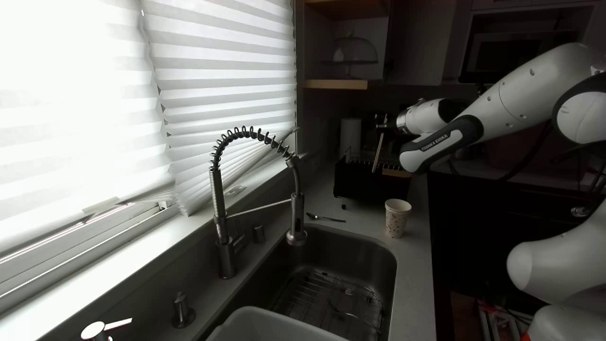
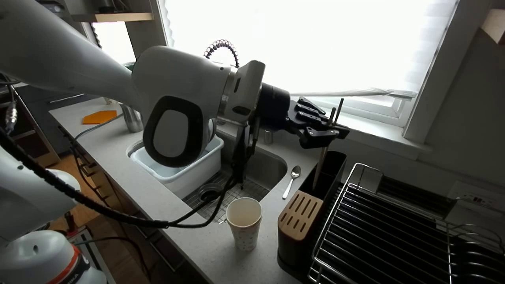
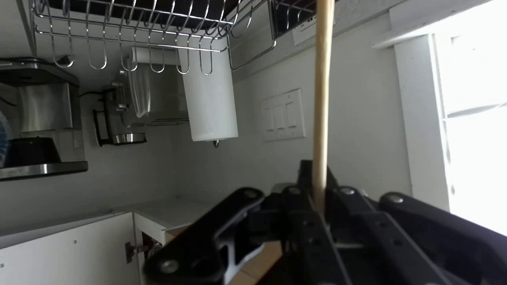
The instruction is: Pick up the styrofoam cup with straws and stack it in the empty styrofoam cup, remove the straws styrofoam cup and place it in the dishes drying rack
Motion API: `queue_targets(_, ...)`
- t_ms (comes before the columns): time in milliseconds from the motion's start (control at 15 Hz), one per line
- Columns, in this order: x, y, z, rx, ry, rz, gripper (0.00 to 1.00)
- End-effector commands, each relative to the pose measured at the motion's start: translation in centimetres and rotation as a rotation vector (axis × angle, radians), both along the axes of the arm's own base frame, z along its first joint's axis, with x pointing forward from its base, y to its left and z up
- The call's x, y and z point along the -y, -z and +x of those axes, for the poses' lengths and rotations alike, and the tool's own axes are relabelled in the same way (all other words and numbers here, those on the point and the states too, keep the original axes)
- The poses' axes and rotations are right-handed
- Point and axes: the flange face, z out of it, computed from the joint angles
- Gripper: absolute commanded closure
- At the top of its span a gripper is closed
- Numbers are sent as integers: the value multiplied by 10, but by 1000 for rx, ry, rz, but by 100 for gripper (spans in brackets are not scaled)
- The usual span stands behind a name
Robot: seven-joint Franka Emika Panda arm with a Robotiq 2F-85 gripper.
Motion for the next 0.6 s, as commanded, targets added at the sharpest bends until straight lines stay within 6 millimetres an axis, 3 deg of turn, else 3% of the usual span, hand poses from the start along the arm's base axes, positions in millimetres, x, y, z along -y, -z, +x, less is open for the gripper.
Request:
queue_targets(0, 3, 13, 1, -15, 1, 5, 99)
queue_targets(200, 3, 19, 4, -30, 0, 6, 99)
queue_targets(267, 2, 20, 5, -35, 3, 4, 94)
queue_targets(333, 2, 20, 6, -36, 7, 6, 70)
queue_targets(467, 2, 21, 8, -38, 5, 7, 66)
queue_targets(533, 1, 21, 9, -39, 4, 6, 57)
